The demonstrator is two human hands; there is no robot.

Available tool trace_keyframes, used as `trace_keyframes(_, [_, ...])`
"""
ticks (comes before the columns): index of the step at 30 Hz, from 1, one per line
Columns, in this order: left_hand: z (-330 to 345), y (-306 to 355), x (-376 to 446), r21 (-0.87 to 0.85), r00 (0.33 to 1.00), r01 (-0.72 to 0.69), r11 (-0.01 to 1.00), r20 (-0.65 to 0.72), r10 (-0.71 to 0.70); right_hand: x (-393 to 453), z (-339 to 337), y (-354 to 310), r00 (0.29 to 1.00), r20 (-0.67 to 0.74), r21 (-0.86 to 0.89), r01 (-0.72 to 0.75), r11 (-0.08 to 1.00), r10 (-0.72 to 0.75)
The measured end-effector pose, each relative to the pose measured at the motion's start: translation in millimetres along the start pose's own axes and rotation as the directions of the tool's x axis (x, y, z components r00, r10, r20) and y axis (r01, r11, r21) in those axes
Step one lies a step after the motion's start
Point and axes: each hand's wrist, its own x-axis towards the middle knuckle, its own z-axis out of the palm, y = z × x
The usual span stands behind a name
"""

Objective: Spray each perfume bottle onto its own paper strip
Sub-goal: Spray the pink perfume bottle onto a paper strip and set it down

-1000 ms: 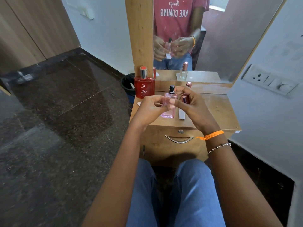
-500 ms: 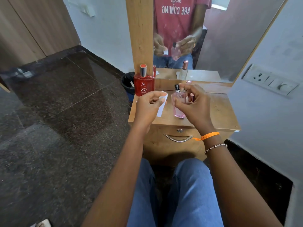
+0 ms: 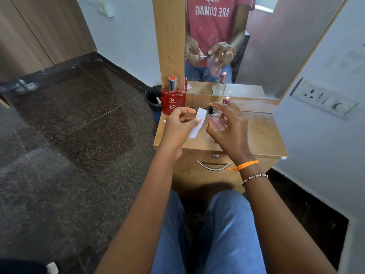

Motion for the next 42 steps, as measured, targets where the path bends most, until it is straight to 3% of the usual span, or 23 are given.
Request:
trace_keyframes(6, [0.7,5.9,-3.1,-0.011,0.997,0.060,0.998,0.051,-0.059,1.9,-2.6,-0.7,0.998,0.004,0.037,0.060,0.998,-0.060])
trace_keyframes(24, [2.0,6.4,2.0,-0.163,0.956,0.294,0.942,0.056,-0.289,2.7,6.8,3.9,0.999,0.019,0.140,-0.032,0.990,0.030])
trace_keyframes(30, [-0.5,6.3,3.9,-0.220,0.941,0.339,0.915,0.071,-0.332,2.3,7.9,8.4,0.997,0.077,0.094,-0.020,0.995,0.012])
trace_keyframes(42, [1.9,-1.5,6.1,-0.140,0.953,0.301,0.943,0.010,-0.303,5.0,7.5,3.8,0.986,0.163,-0.090,0.046,0.995,-0.031])
